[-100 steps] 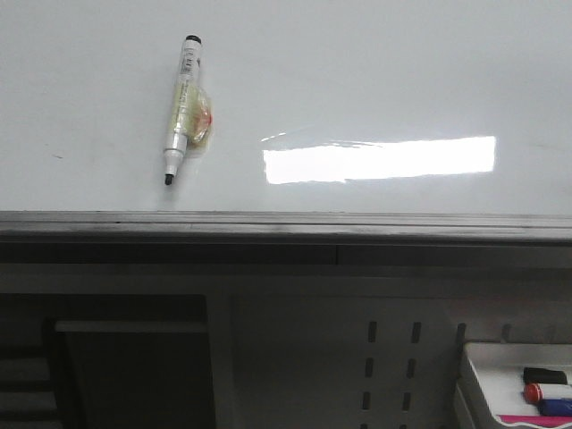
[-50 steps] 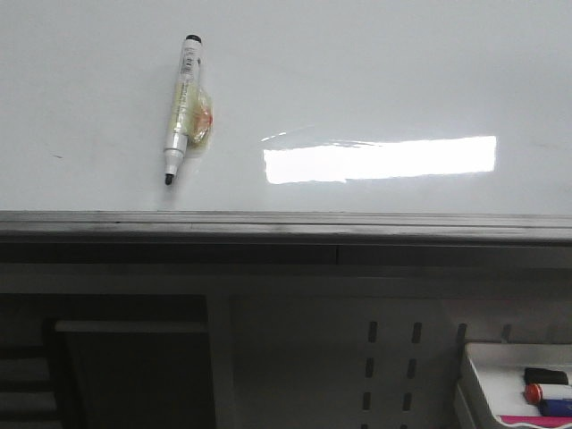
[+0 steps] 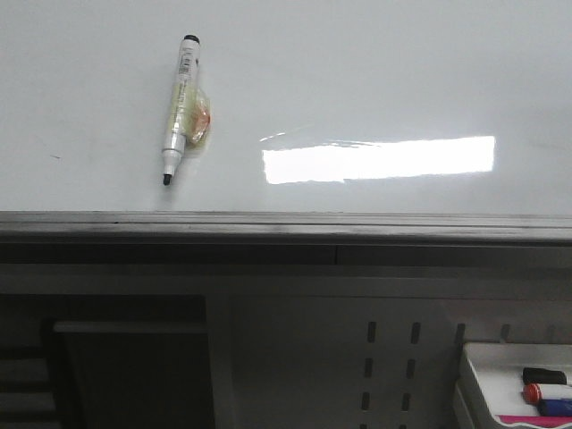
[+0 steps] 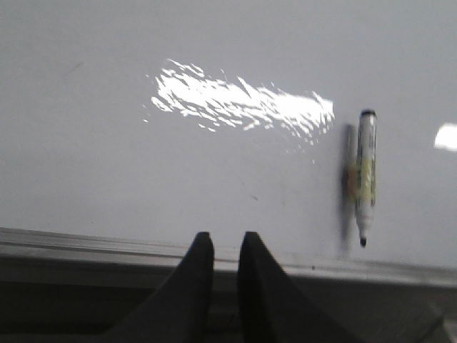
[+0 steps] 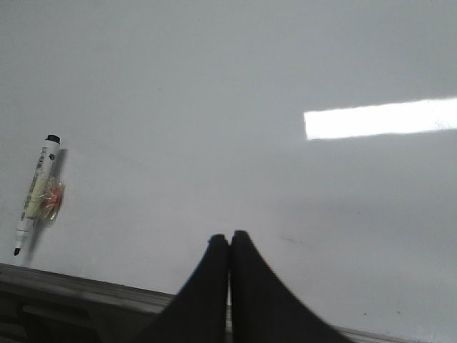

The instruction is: Write number 4 on whiteboard

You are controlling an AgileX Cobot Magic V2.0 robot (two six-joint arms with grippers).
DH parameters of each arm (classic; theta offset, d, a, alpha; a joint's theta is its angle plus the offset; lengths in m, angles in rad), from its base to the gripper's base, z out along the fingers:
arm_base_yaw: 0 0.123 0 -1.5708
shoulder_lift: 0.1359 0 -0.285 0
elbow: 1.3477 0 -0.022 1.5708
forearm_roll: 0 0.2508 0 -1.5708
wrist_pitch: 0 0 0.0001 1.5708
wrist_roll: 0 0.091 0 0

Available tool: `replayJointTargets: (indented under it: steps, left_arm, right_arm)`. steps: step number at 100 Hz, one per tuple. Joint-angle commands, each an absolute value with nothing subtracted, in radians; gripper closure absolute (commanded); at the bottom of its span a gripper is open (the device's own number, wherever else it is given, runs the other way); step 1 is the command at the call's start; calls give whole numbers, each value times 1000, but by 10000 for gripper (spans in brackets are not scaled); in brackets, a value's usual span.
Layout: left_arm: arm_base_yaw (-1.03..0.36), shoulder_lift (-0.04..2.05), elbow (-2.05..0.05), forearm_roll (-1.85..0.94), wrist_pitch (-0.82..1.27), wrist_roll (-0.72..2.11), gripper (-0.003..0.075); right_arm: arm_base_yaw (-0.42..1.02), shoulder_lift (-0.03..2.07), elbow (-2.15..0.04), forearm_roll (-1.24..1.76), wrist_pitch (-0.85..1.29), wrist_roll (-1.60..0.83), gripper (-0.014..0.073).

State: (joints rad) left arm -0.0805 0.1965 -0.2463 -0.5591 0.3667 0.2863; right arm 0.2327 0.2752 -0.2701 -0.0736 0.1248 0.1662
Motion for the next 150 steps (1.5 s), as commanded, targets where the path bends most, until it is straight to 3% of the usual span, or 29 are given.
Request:
replayJointTargets:
  steps: [1,6,13,27,35,47,86,150]
  left_arm:
    - [-92,331,-357,-565,420,421,456]
    - [-92,399,-401,-590,459,441,334]
    - [-92,496,-447,-660,506,486,268]
    - [-95,667,-509,-903,538,721,342]
    - [-121,746,-532,-1071,533,874,390]
    - [-190,860,-571,-1208,521,1020,408]
    - [-419,1184,-737,-1216,370,1029,407]
    - [-437,1458,-848,-1220,261,1023,423]
  right_arm:
    - [226,370,-344,-91,56,164,624]
    - [226,409,-366,-93,47,164,586]
    - [226,453,-387,-97,18,164,491]
    - [226,495,-416,-97,-7,164,265]
    - [226,499,-422,-97,0,164,204]
    - [229,499,-422,-97,29,164,209]
    - [229,499,-422,-70,49,164,209]
    - [229,499,-422,-70,95,164,209]
